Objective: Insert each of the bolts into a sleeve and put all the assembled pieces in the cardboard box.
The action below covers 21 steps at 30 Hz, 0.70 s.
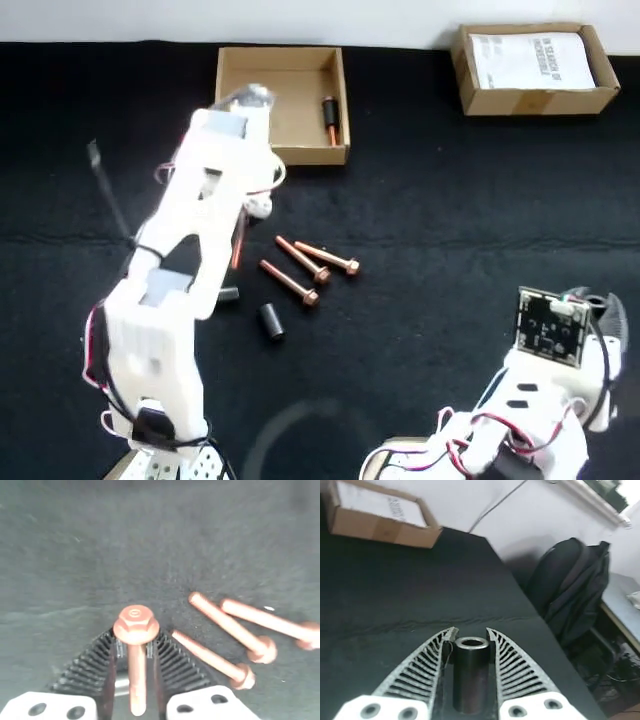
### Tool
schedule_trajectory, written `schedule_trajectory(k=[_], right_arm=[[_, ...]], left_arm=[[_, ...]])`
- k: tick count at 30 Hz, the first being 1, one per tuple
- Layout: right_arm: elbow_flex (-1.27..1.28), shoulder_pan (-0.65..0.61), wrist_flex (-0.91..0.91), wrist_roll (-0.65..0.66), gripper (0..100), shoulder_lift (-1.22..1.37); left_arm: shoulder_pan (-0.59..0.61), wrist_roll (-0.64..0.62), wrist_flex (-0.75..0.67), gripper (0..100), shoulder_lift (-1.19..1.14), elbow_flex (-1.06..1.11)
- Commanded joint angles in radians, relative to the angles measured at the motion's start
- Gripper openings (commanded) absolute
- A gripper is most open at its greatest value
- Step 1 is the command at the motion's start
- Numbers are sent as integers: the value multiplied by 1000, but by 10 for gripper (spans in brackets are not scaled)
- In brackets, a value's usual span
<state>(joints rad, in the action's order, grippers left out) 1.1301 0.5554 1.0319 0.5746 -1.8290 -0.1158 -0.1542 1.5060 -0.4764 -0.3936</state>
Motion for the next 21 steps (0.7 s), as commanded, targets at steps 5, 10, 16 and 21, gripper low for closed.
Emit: schedule_trajectory(k=[5,10,16,21], right_arm=[[5,-216,-25,-192,9,-5],[15,-426,-30,-410,9,-5],[21,-645,-30,-585,9,-5],[53,-768,-30,-583,9,-5]], left_arm=[[5,5,120,8,329,-4],[5,5,199,8,476,-4],[-8,8,241,8,671,53],[-119,190,239,8,920,320]])
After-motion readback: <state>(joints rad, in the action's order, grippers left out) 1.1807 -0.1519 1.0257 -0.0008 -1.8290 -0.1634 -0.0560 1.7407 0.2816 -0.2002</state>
